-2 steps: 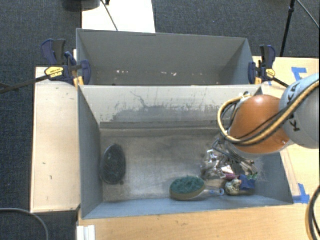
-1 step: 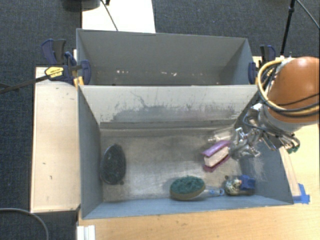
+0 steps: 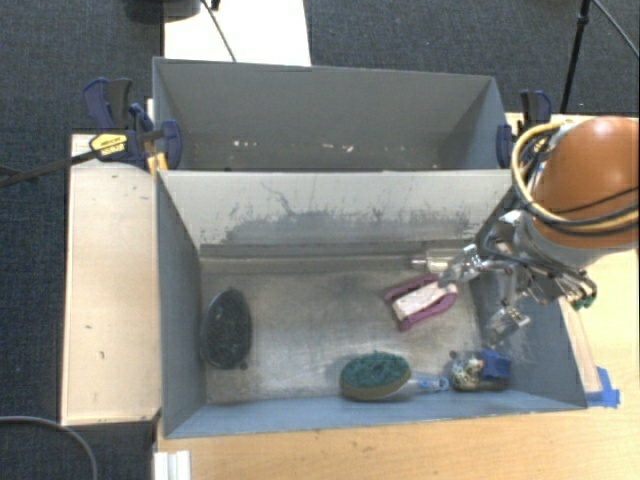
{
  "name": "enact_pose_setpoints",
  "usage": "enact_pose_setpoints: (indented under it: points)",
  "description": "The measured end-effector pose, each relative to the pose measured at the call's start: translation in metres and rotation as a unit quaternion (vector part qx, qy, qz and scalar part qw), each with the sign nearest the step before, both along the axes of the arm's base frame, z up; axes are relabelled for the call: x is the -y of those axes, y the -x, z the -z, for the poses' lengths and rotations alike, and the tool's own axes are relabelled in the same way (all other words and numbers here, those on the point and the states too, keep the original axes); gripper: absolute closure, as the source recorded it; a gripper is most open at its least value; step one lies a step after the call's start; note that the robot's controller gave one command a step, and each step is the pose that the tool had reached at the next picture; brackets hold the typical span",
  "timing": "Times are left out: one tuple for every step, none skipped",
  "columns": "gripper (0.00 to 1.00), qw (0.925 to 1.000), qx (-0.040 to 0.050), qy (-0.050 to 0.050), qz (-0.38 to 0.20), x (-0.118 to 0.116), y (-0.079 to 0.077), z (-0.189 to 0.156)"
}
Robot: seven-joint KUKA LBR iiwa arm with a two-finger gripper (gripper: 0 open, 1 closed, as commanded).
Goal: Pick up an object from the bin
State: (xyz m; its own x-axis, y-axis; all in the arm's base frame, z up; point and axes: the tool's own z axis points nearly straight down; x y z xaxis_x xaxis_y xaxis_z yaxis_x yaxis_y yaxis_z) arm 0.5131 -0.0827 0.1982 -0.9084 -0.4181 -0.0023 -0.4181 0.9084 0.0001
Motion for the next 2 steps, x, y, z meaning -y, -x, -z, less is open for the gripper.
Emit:
enact_pose_setpoints:
  points:
    - [0.0,0.9969,0.0007,-0.001,0.078,-0.039,-0.045,0.04]
    - [0.0,0.9676,0.0003,-0.001,0.253,-0.022,-0.077,0.126]
